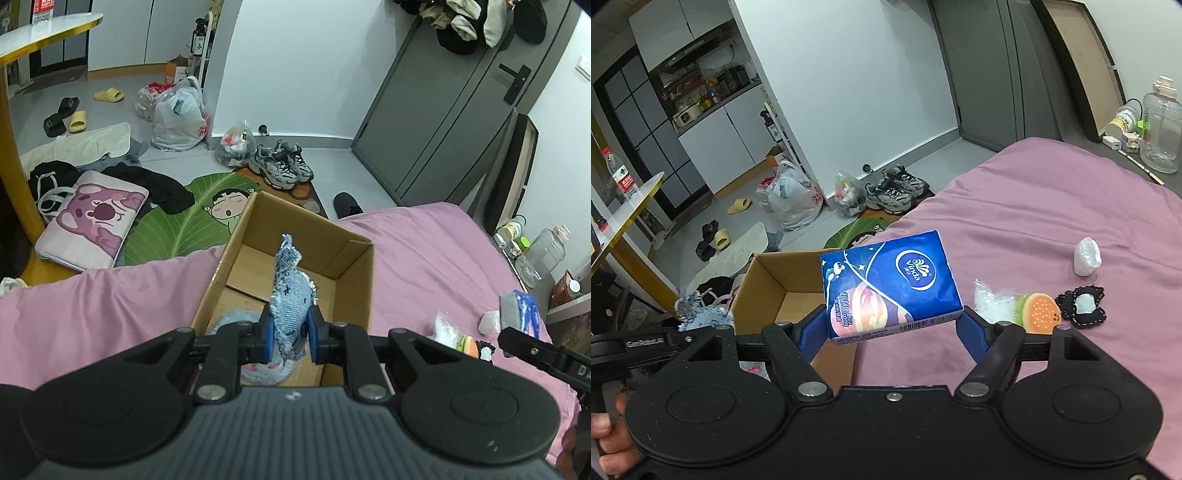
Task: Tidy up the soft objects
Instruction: 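Carry the tissue pack with the right gripper while the left gripper carries the denim plush to the box, then open the left gripper over the box while the right gripper lowers the tissue pack into it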
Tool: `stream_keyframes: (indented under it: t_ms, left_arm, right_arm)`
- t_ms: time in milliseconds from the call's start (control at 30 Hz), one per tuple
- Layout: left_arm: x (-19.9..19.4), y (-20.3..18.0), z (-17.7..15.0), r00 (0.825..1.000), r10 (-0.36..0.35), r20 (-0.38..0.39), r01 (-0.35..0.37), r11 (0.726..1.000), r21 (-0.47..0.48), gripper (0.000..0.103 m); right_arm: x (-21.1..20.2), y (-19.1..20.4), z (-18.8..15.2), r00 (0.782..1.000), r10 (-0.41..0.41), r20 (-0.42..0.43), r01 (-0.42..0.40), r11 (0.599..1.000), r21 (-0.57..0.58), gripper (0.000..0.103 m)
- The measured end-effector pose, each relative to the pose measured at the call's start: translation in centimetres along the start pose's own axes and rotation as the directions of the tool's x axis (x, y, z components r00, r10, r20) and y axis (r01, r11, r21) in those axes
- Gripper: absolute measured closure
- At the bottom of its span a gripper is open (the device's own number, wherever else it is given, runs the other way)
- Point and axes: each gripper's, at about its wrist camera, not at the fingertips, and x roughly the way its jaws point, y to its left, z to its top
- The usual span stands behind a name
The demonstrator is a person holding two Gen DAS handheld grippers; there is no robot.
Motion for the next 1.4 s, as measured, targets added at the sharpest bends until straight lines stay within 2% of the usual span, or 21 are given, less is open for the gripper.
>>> stream_keyframes:
  t_ms: [333, 700, 900, 1000, 1233, 1400]
  left_arm:
    - [2.9, 1.3, 1.0, 1.0, 0.001, -0.03, -0.002, 1.0, -0.025, 0.086]
    - [6.0, 2.0, 1.7, 0.998, 0.023, -0.066, -0.025, 0.999, -0.029, 0.086]
    - [7.3, 2.3, 1.8, 0.995, 0.028, -0.095, -0.03, 0.999, -0.021, 0.085]
    - [7.4, 2.3, 2.1, 0.995, 0.019, -0.094, -0.02, 1.0, -0.006, 0.082]
    - [6.1, 2.8, 2.8, 0.998, 0.008, -0.068, -0.008, 1.0, 0.013, 0.063]
    - [5.2, 3.5, 3.3, 0.998, 0.011, -0.06, -0.01, 1.0, 0.012, 0.06]
  right_arm:
    - [1.0, 2.6, 0.0, 1.0, 0.025, -0.006, -0.025, 0.999, -0.032, 0.031]
    - [4.1, 6.1, -1.0, 0.994, 0.065, -0.083, -0.072, 0.993, -0.092, 0.031]
    - [6.0, 7.6, -1.5, 0.991, 0.058, -0.117, -0.072, 0.991, -0.114, 0.031]
    - [6.7, 8.2, -1.7, 0.99, 0.049, -0.13, -0.066, 0.99, -0.126, 0.031]
    - [7.2, 9.6, -2.0, 0.99, 0.043, -0.136, -0.064, 0.986, -0.152, 0.031]
    - [7.3, 10.3, -2.1, 0.991, 0.045, -0.129, -0.068, 0.982, -0.177, 0.031]
